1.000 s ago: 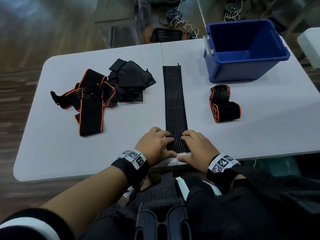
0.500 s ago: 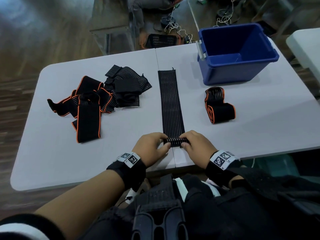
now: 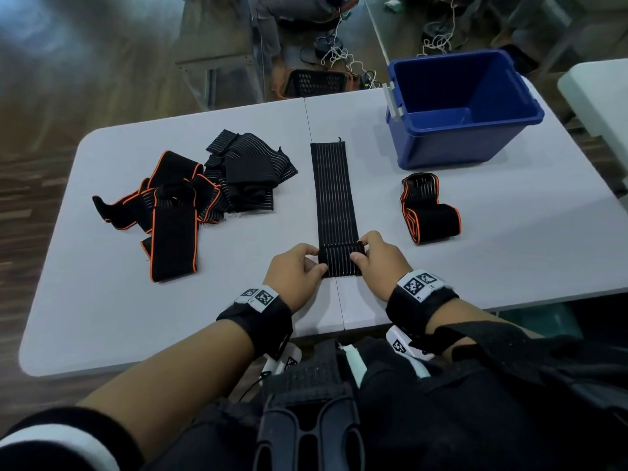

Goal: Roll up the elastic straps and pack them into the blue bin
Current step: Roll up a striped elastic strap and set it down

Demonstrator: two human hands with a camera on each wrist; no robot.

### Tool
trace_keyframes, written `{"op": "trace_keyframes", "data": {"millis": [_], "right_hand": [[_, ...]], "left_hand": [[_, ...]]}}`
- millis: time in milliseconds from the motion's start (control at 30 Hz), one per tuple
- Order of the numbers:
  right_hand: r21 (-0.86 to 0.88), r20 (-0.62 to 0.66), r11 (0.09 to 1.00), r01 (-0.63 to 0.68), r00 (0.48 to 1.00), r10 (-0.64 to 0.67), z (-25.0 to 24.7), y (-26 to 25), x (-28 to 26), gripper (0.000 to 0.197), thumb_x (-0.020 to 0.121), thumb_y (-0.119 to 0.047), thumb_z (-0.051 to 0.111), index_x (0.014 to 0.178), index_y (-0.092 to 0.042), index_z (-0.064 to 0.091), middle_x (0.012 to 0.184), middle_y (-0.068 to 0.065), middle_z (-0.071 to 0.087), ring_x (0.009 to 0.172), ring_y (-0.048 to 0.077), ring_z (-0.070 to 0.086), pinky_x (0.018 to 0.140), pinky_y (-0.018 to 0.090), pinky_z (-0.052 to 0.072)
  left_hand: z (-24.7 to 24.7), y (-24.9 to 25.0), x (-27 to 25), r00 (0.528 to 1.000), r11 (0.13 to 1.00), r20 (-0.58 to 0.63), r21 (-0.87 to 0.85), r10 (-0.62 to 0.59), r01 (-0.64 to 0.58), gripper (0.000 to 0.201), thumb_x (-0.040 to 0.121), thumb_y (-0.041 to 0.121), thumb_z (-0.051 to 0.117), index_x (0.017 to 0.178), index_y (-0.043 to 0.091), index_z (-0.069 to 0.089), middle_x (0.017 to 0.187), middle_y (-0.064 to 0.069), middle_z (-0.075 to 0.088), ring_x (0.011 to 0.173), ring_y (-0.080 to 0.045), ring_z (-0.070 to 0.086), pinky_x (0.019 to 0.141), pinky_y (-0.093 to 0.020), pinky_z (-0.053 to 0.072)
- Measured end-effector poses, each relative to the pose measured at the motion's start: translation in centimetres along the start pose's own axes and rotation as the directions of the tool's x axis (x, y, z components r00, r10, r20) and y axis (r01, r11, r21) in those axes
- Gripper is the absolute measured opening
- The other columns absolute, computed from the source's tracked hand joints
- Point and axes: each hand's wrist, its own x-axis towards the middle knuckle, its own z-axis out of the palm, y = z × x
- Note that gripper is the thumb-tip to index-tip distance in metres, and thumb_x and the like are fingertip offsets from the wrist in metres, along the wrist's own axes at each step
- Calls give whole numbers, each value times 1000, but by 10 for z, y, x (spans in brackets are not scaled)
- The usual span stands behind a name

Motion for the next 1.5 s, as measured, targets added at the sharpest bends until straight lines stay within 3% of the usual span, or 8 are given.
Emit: {"op": "trace_keyframes", "data": {"millis": [167, 267, 433, 633, 833, 1100, 1300, 1500], "right_hand": [[-6, -38, 999, -35, 999, 34, 5, 0, 7, 26, 99, -32, 52, 117, -14, 46, 92, 9, 65, 75, 26, 65, 71, 38, 53], [-16, -41, 1000, -27, 999, 26, 6, 2, 7, 31, 97, -32, 56, 121, -14, 50, 108, 10, 62, 86, 30, 66, 79, 47, 57], [-87, -18, 996, 13, 1000, -14, 6, 5, 6, 44, 97, -28, 58, 138, -14, 50, 125, 11, 58, 110, 29, 60, 96, 41, 50], [-125, -48, 988, 92, 994, -99, 4, 8, 0, 38, 96, -27, 60, 130, -15, 49, 119, 6, 59, 105, 25, 59, 87, 34, 47], [-223, 117, 969, 106, 990, -81, -1, 14, -6, 79, 82, -43, 75, 147, -20, 36, 133, 2, 42, 112, 24, 57, 94, 37, 50], [-124, 118, 987, 99, 989, -84, -7, 21, -2, 62, 90, -38, 65, 145, -26, 41, 125, 0, 45, 102, 18, 55, 95, 36, 48], [-59, 79, 995, 75, 994, -70, -1, 20, -3, 44, 95, -46, 54, 130, -18, 54, 111, -2, 48, 98, 18, 55, 88, 35, 48], [-111, 38, 994, 22, 999, -18, 0, 14, -2, 55, 101, -53, 34, 75, -11, 56, 75, 6, 58, 73, 27, 56, 65, 34, 38]], "left_hand": [[1, 2, 7, 998, 997, -15, -46, -56, 55, 19, 91, 33, 69, 106, 25, 62, 75, 6, 73, 81, -8, 69, 80, -29, 53], [0, 1, 9, 998, 998, 0, 0, -57, 57, 25, 91, 36, 69, 112, 22, 66, 76, 5, 73, 82, -11, 69, 80, -28, 52], [0, -1, 10, 999, 991, 30, 131, -23, 19, 40, 92, 41, 66, 124, 18, 67, 101, 1, 75, 101, -16, 67, 95, -33, 52], [-4, 2, 11, 988, 961, 19, 231, 154, -154, 31, 90, 37, 70, 117, 23, 65, 105, 3, 63, 99, -17, 60, 89, -34, 50], [-7, -11, 11, 971, 903, 127, 362, 201, -234, 67, 77, 62, 72, 134, 29, 59, 115, 4, 55, 108, -18, 49, 96, -36, 45], [-9, -19, 15, 973, 919, 128, 324, 193, -225, 59, 80, 60, 68, 134, 38, 57, 108, 6, 57, 105, -19, 53, 92, -42, 47], [-9, -17, 15, 991, 975, 90, 190, 98, -113, 37, 89, 50, 59, 125, 43, 62, 80, 12, 59, 83, -14, 60, 81, -44, 53], [-2, -12, 10, 997, 994, 62, 108, -37, 30, 32, 91, 58, 50, 88, 33, 70, 77, 12, 69, 83, -14, 66, 85, -42, 54]]}}
